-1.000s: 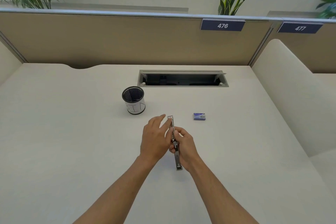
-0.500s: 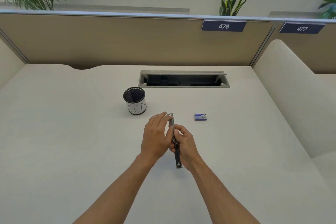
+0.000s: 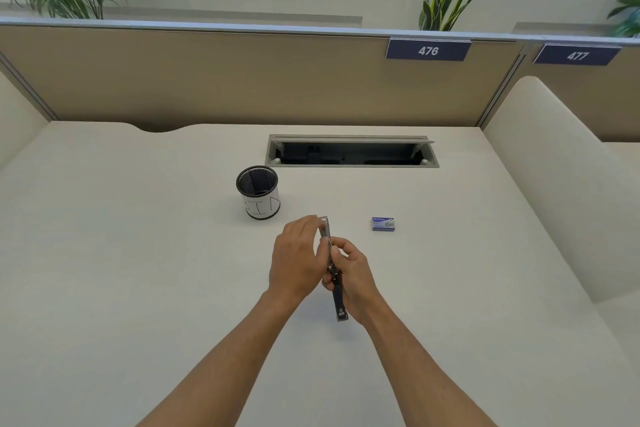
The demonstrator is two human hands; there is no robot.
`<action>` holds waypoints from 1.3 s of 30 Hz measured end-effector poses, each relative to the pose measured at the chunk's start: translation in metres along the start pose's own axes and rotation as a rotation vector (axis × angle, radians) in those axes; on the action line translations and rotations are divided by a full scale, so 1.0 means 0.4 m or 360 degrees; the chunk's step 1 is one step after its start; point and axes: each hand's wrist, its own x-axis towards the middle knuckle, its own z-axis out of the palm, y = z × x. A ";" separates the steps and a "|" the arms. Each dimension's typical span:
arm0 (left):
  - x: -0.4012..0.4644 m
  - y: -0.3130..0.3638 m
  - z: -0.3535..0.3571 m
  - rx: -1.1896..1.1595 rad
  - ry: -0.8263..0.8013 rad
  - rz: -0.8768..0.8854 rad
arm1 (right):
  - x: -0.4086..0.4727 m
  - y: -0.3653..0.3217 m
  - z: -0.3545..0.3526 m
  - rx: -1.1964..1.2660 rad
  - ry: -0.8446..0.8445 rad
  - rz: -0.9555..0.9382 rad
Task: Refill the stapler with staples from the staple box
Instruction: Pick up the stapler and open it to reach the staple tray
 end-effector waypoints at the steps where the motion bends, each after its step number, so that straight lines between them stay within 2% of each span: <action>1: 0.000 0.002 0.000 -0.0100 -0.0010 -0.0052 | 0.000 -0.001 0.000 -0.0002 -0.0006 -0.0002; 5: 0.003 0.002 0.000 -0.0360 -0.0070 -0.0150 | -0.001 -0.005 0.003 0.0045 -0.0013 0.0013; 10: -0.006 -0.005 -0.002 -0.0287 -0.0042 -0.0089 | 0.002 -0.014 0.009 0.0080 0.0004 0.0026; 17: -0.021 0.000 0.009 -0.0194 0.0087 -0.0210 | 0.002 -0.011 0.015 0.0010 0.0041 0.0002; 25: 0.003 -0.007 -0.004 -0.0176 -0.0168 -0.0223 | 0.003 -0.001 0.006 -0.0041 0.0068 0.0034; 35: 0.000 -0.018 0.007 -0.0113 -0.0217 -0.0201 | 0.006 0.007 0.000 -0.0083 0.0083 0.0031; 37: -0.002 -0.020 0.011 -0.0189 -0.0226 -0.0229 | 0.006 0.009 -0.002 -0.0095 0.0081 0.0020; 39: -0.009 -0.021 0.016 -0.0435 -0.0177 -0.0346 | 0.008 0.004 -0.002 -0.0147 0.0092 -0.0017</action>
